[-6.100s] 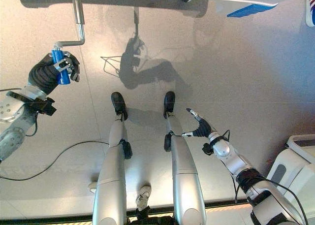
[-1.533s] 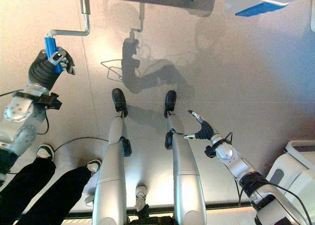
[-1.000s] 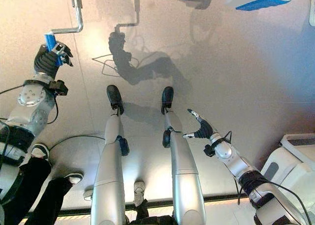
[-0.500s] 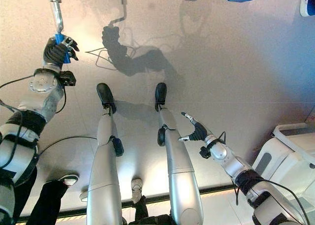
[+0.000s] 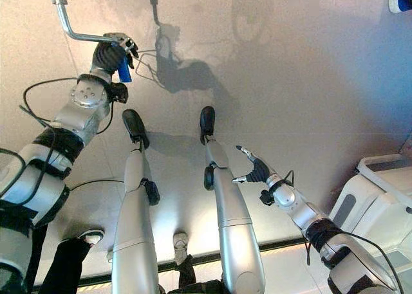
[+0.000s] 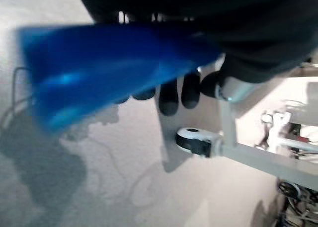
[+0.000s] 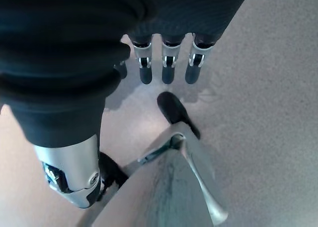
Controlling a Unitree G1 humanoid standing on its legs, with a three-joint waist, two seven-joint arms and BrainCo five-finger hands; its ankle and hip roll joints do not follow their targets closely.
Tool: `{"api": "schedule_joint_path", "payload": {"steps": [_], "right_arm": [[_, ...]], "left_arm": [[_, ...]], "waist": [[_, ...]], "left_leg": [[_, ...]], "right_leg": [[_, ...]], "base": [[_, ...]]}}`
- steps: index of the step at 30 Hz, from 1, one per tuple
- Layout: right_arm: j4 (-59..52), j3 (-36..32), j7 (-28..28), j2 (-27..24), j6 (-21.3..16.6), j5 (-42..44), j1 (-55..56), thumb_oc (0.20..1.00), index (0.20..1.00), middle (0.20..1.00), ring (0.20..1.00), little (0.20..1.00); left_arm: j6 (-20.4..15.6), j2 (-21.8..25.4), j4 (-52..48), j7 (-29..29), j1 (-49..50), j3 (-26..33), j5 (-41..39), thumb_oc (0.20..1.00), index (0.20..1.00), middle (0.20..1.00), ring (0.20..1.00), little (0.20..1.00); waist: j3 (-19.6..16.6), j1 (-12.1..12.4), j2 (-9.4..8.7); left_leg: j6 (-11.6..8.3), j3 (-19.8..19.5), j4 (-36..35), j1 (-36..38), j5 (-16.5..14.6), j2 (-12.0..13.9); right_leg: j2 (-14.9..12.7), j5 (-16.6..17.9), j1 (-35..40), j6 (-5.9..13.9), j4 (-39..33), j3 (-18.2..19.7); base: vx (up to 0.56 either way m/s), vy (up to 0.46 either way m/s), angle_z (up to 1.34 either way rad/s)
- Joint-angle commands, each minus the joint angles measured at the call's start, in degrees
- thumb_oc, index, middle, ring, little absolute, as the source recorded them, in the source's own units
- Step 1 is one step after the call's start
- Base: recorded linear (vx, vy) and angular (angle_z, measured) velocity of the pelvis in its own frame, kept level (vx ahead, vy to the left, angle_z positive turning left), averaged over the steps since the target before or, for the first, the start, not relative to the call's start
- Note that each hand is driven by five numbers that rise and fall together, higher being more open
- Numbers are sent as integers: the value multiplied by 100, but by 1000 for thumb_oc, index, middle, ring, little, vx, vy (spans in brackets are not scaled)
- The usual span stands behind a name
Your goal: Raise the hospital bed
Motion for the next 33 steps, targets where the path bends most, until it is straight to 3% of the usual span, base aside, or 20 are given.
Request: {"api": "schedule_joint_path", "payload": {"steps": [1, 8, 15, 23, 33], "right_arm": [[59, 150, 10, 20, -52, 128, 15, 1000, 1000, 1000, 1000, 1000], [57, 11, -63, 8, -14, 35, 211, 1000, 1000, 1000, 1000, 1000], [-34, -231, -95, -34, 0, -21, 510, 1000, 1000, 1000, 1000, 1000], [-227, -495, -55, -120, -46, -36, 794, 1000, 1000, 1000, 1000, 1000], [-306, -698, 48, -248, -123, -102, 1072, 1000, 1000, 1000, 1000, 1000]], "left_arm": [[-399, -167, -724, -144, -287, -87, 278, 200, 200, 200, 200, 200], [-638, 245, -2341, -326, -37, -456, -305, 200, 200, 200, 200, 200], [-838, 1435, -4117, -570, 693, -376, -942, 200, 200, 200, 200, 200], [-965, 2672, -5535, -897, 2315, 580, -1334, 200, 200, 200, 200, 200], [-1048, 3250, -6354, -1104, 4278, 2114, -1549, 200, 200, 200, 200, 200]], "waist": [[-6, 58, -159], [-6, 158, -1], [-7, 323, 144], [-6, 488, 235], [-7, 657, 292]], "left_leg": [[238, 147, 992, 462, -1393, -242], [233, 143, 926, 501, -1333, -304], [217, 118, 823, 595, -1275, -351], [215, 123, 783, 661, -1250, -386], [221, 98, 728, 751, -1234, -416]], "right_leg": [[240, 491, 331, 710, -494, 226], [206, 495, 363, 706, -483, 184], [159, 495, 446, 719, -487, 137], [99, 492, 506, 733, -472, 85], [43, 490, 622, 757, -505, 28]], "base": [[0, 0, 0], [0, 0, 0], [0, 0, 0], [0, 4, 1], [0, 1, 0]]}}
